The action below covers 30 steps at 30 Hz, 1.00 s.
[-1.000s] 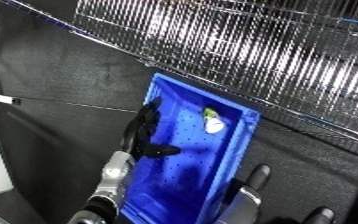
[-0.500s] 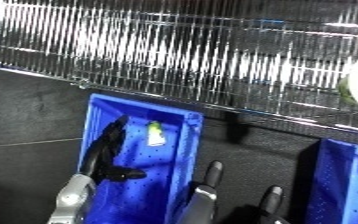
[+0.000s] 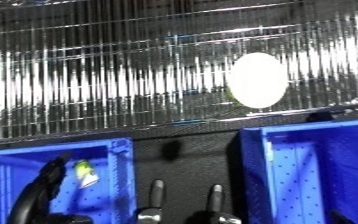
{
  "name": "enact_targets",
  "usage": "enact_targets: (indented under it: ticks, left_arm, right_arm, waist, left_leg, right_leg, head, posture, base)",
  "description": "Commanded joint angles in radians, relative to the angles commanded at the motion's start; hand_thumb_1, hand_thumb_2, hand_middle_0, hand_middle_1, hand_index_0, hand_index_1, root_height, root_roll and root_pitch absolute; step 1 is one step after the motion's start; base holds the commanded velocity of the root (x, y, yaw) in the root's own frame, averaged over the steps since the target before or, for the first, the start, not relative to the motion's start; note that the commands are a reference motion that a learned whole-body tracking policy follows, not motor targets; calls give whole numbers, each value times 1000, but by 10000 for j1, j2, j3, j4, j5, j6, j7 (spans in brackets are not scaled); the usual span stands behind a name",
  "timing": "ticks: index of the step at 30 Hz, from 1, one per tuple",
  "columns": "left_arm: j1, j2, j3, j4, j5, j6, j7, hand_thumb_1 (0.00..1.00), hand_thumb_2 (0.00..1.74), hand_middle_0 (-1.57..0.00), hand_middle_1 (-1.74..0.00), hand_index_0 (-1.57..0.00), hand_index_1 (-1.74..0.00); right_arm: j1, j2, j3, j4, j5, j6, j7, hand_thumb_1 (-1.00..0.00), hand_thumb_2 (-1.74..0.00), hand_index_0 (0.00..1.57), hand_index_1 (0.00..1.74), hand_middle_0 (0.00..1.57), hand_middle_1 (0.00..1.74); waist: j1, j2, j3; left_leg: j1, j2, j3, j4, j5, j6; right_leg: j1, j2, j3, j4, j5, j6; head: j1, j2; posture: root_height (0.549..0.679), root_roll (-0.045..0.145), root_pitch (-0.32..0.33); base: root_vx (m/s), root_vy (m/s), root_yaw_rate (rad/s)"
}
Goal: Pick up the object and place it into the box
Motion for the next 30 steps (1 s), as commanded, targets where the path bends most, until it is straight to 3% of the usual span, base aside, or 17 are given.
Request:
enact_targets:
  ticks: [3,5,7,9,13,16,17,18,22,24,28,30]
  left_arm:
    - [55,-3,-26,-9,213,-11,252,0,0,0,0,0,0]
    - [181,-10,-56,-91,376,-45,531,0,0,0,0,0,0]
    - [392,-56,-94,-302,447,-57,825,0,0,0,0,0,0]
    - [683,-137,-112,-647,479,-39,1134,0,0,0,0,0,0]
    - [1163,-210,32,-1093,410,-65,1448,0,0,0,0,0,0]
    - [1335,-214,275,-1007,259,-257,1387,0,0,0,0,0,0]
    - [1335,-214,275,-1007,259,-257,1387,0,0,0,0,0,0]
    - [1369,-232,365,-908,202,-355,1357,0,0,0,0,0,0]
    - [1300,-256,408,-679,173,-431,1286,0,0,0,0,0,0]
    - [1189,-257,397,-443,195,-519,1166,0,0,0,0,0,0]
    - [1119,-245,367,-419,185,-707,1100,0,0,0,0,0,0]
    - [1063,-209,321,-812,111,-843,1107,0,0,0,0,0,0]
  right_arm:
    - [13,-32,-1,-251,228,-88,164,0,0,0,0,0,0]
    - [103,-94,-86,-756,750,-211,195,0,0,0,0,0,0]
    - [290,-159,-220,-1591,1252,-490,-14,0,0,0,0,0,0]
    - [652,-237,-324,-2984,1355,-1034,-587,0,0,0,0,0,0]
    - [1518,-414,-574,-6101,627,-2393,-1863,0,0,0,0,0,0]
    - [1928,-603,-1097,-8138,-349,-3388,-2456,0,0,0,0,0,0]
    - [1928,-603,-1097,-8138,-349,-3388,-2456,0,0,0,0,0,0]
    - [1938,-764,-1327,-8996,-666,-3699,-2545,0,0,0,0,0,0]
    - [1704,-1091,-1482,-9910,-880,-3726,-2481,0,0,0,0,0,0]
    - [1192,-1418,-1466,-10460,-1016,-3367,-2395,0,0,0,0,0,0]
    - [502,-1634,-1403,-10738,-1152,-2958,-2473,0,0,0,0,0,0]
    - [-243,-1768,-1304,-10936,-1326,-2434,-2592,0,0,0,0,0,0]
  waist:
    - [-66,-8,11]
    - [-143,-18,37]
    - [-238,-27,73]
    - [-372,-43,114]
    - [-723,-93,169]
    - [-999,-128,184]
    - [-999,-128,184]
    - [-1086,-143,185]
    - [-1111,-159,170]
    - [-1045,-161,154]
    - [-921,-146,135]
    - [-778,-106,123]
  left_leg:
    - [19,24,39,41,-29,-12]
    - [18,43,74,99,-54,-29]
    - [20,61,104,142,-80,-30]
    - [9,82,147,161,-95,-17]
    - [-58,136,263,154,-100,17]
    - [-149,192,383,150,-112,38]
    - [-149,192,383,150,-112,38]
    - [-196,219,445,132,-114,31]
    - [-257,250,502,125,-114,-6]
    - [-310,282,520,170,-129,-51]
    - [-359,293,508,233,-154,-82]
    - [-450,258,480,301,-172,-101]
  right_leg:
    - [16,3,22,-15,6,-17]
    - [23,12,51,-15,10,-39]
    - [19,37,89,-6,6,-65]
    - [-12,88,145,-10,8,-92]
    - [-163,198,285,-23,31,-111]
    - [-314,268,395,-39,35,-73]
    - [-314,268,395,-39,35,-73]
    - [-371,296,427,-77,39,-48]
    - [-409,308,431,-138,43,-23]
    - [-420,264,394,-139,28,-16]
    - [-429,199,331,-97,8,-31]
    - [-453,158,265,-79,5,-59]
  head:
    - [131,23]
    - [83,46]
    - [-42,133]
    - [-357,269]
    - [-773,428]
    - [-1158,685]
    - [-1158,685]
    - [-1217,754]
    - [-1141,750]
    - [-966,865]
    - [-691,1063]
    - [-124,1095]
  posture:
    - [645,31,30]
    - [645,32,29]
    - [646,33,29]
    - [646,34,32]
    - [645,35,41]
    - [645,35,52]
    - [645,35,52]
    - [645,35,59]
    - [645,35,65]
    - [645,35,66]
    - [644,35,66]
    - [645,37,69]
  base:
    - [-12,-6,-162]
    - [-11,-5,-134]
    - [-15,3,-153]
    - [-26,25,-189]
    - [-33,42,-174]
    - [-32,35,-121]
    - [-32,29,-98]
    - [-36,21,-81]
    - [-27,8,-52]
    - [-4,-11,7]
    - [15,-17,50]
    - [23,-15,93]
